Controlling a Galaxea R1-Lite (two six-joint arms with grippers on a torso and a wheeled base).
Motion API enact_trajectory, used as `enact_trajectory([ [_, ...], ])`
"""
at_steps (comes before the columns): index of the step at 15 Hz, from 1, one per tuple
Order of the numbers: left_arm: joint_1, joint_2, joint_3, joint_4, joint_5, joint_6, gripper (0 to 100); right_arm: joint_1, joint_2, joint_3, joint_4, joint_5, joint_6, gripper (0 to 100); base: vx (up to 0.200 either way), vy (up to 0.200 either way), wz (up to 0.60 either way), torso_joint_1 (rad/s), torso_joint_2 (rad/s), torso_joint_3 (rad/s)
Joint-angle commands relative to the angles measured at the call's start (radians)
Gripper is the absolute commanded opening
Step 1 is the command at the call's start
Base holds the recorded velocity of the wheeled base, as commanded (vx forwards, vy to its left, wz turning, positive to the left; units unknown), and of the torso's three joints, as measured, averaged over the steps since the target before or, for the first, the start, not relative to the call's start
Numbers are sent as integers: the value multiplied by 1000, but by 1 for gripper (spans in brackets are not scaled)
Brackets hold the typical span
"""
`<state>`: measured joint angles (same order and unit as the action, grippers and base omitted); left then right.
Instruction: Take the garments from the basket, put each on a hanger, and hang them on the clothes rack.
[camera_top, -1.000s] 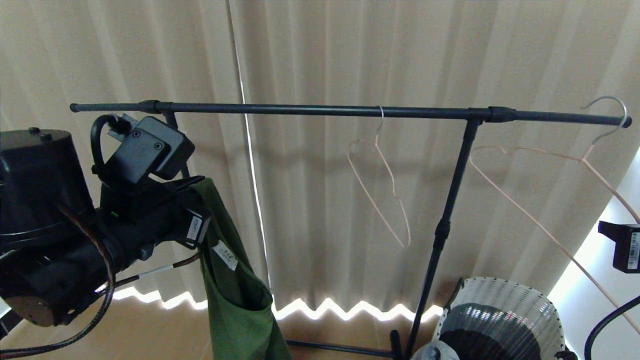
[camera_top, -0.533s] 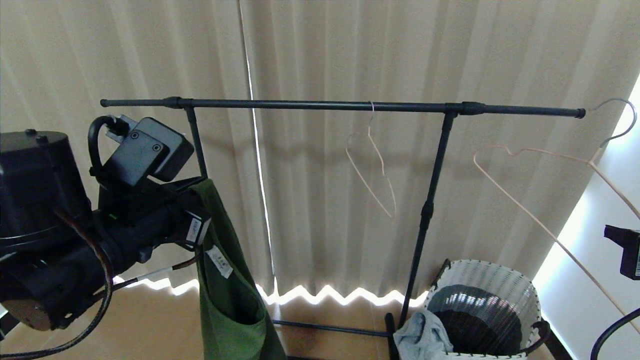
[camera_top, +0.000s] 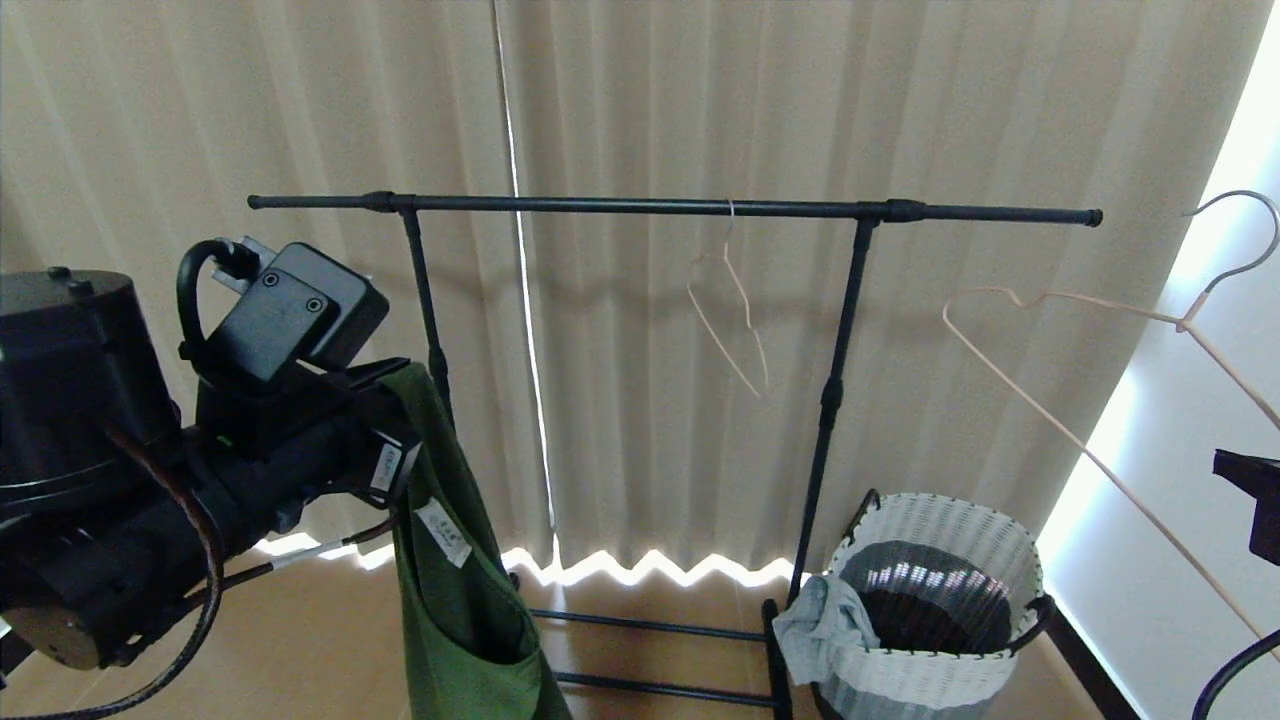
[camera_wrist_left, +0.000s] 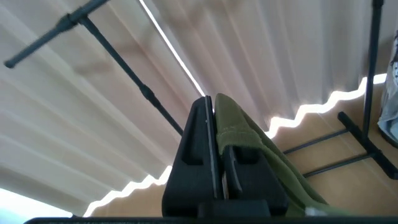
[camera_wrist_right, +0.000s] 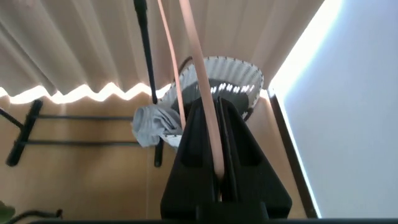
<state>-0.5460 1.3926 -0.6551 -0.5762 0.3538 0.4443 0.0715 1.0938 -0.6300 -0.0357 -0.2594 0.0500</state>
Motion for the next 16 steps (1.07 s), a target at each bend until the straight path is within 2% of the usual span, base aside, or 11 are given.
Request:
enact_trajectory([
  [1,0,5,8,-2,1,4,0,5,-2,1,-1,0,1,0,0,0,0,0,0,0],
  [2,0,6,8,-2,1,8,0,8,-2,1,-7,6,2,0,0,0,0,0,0,0],
  [3,0,23,2,-2,1,14,0,8,-3,-4,-12,78,2,0,0,0,0,0,0,0],
  [6,-5,79,-40,1,10,13,0,21,0,-10,-13,157,1,0,0,0,0,0,0,0],
  [8,-6,134,-120,21,13,11,0,105,3,-11,-15,192,5,0,0,0,0,0,0,0],
  [10,-9,166,-207,110,34,-1,0,191,6,-10,-15,193,8,0,0,0,0,0,0,0],
  [11,-20,177,-248,157,40,-24,0,234,6,-8,-15,193,11,0,0,0,0,0,0,0],
  [14,-66,215,-391,318,113,-162,0,347,9,-5,-16,195,59,0,0,0,0,0,0,0],
  [16,-74,255,-455,360,162,-223,0,419,9,-2,-15,193,116,0,0,0,0,0,0,0],
])
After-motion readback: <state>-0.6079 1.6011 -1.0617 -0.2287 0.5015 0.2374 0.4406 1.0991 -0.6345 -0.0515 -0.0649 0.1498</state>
